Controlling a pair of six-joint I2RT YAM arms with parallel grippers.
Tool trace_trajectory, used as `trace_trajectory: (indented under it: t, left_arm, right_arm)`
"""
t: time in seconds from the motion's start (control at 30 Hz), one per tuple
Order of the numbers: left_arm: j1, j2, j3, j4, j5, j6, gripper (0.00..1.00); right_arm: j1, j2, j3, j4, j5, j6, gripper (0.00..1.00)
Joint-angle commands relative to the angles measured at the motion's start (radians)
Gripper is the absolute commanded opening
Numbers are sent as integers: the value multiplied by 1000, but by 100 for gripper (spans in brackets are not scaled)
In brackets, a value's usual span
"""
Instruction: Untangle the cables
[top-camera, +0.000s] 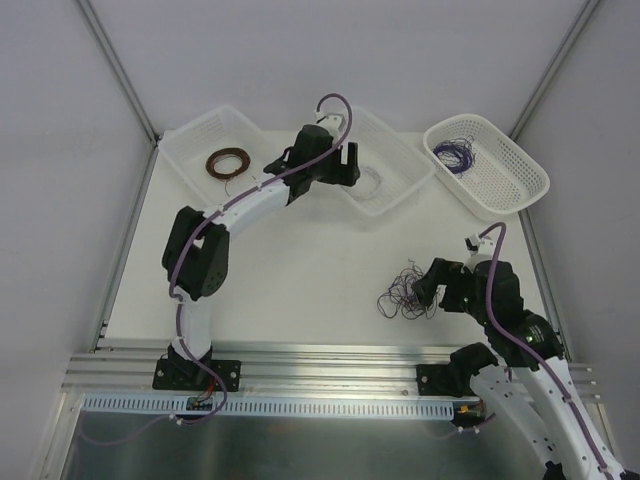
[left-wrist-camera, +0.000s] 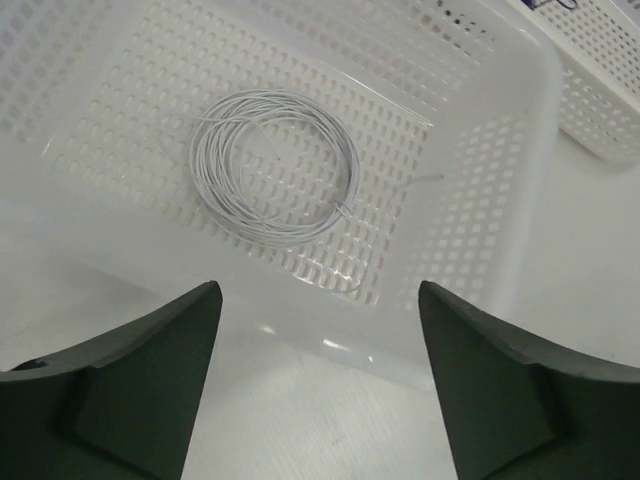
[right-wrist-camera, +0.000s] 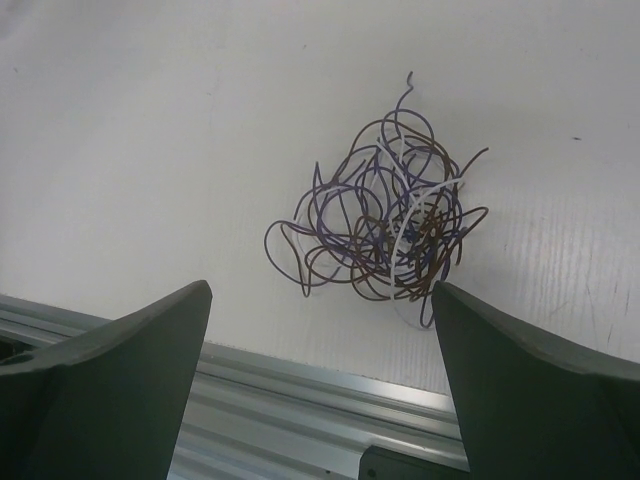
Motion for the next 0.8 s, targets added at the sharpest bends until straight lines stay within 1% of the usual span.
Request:
trace_trajectory:
  t: [0.0, 0.03, 0.07, 0.1, 0.13, 0.17, 0.2, 0.23, 0.27, 0.3, 0.33, 0.37, 0.4, 0.47, 0.5, 0.57, 0.6, 0.63, 0.67, 0.7, 0.73, 0.77]
  left_arm:
    - [-44, -248, -88, 23, 30, -12, 87]
    - [-50, -316, -113, -7, 33, -17, 90]
    - [-70, -353, -141, -21, 28, -34, 96]
    - [-79, -387, -194, -43, 22, -44, 99]
    - [-87, -453, -220, -61, 19, -54, 99]
    - [-94, -487, -249, -107, 22, -84, 99]
    - [-107, -519, -315, -124, 25, -104, 99]
    - [-113, -586, -354, -136, 31, -124, 99]
    - [-118, -620, -395, -150, 62, -158, 99]
    - [-124, -654, -477, -155, 73, -170, 99]
    - [-139, -721, -519, -161, 81, -183, 99]
    - [-147, -755, -559, -169, 82, -207, 99]
    - [-165, -819, -637, -173, 90, -219, 99]
    - [-180, -883, -710, -176, 96, -256, 99]
    - [-188, -938, -778, -181, 94, -271, 99]
    - [-200, -990, -845, -182, 88, -313, 99]
    - [-202, -1015, -906, -184, 84, -330, 99]
    - [-203, -1056, -935, -184, 78, -362, 99]
    - [-205, -1073, -961, -184, 75, -376, 99]
    - [-205, -1101, -1002, -184, 73, -387, 99]
    - [-207, -1111, -1020, -185, 68, -403, 99]
    - [-207, -1119, -1044, -185, 68, -407, 99]
  right_arm:
    - [4, 61, -5, 24, 34, 24, 97]
    - [4, 76, -4, 33, 34, 25, 98]
    - [4, 93, -4, 36, 37, 27, 98]
    - [5, 122, -7, 41, 40, 28, 98]
    - [5, 133, -7, 53, 41, 30, 99]
    - [4, 147, -11, 58, 56, 38, 99]
    - [4, 167, -19, 61, 69, 38, 99]
    - [2, 182, -27, 67, 83, 44, 97]
    - [4, 194, -31, 70, 110, 56, 97]
    - [4, 207, -43, 72, 121, 62, 96]
    - [2, 236, -53, 78, 130, 68, 95]
    - [4, 248, -59, 83, 147, 74, 94]
    - [1, 263, -77, 93, 156, 88, 92]
    - [1, 303, -93, 105, 167, 102, 90]
    - [2, 317, -103, 116, 167, 111, 87]
    - [2, 348, -138, 168, 144, 117, 83]
    - [2, 357, -148, 188, 127, 119, 80]
    - [4, 369, -161, 228, 104, 117, 74]
    - [5, 386, -169, 251, 46, 117, 72]
    - [10, 397, -175, 277, 13, 117, 66]
    - [31, 405, -180, 329, -6, 122, 63]
    - [48, 421, -188, 357, -69, 130, 60]
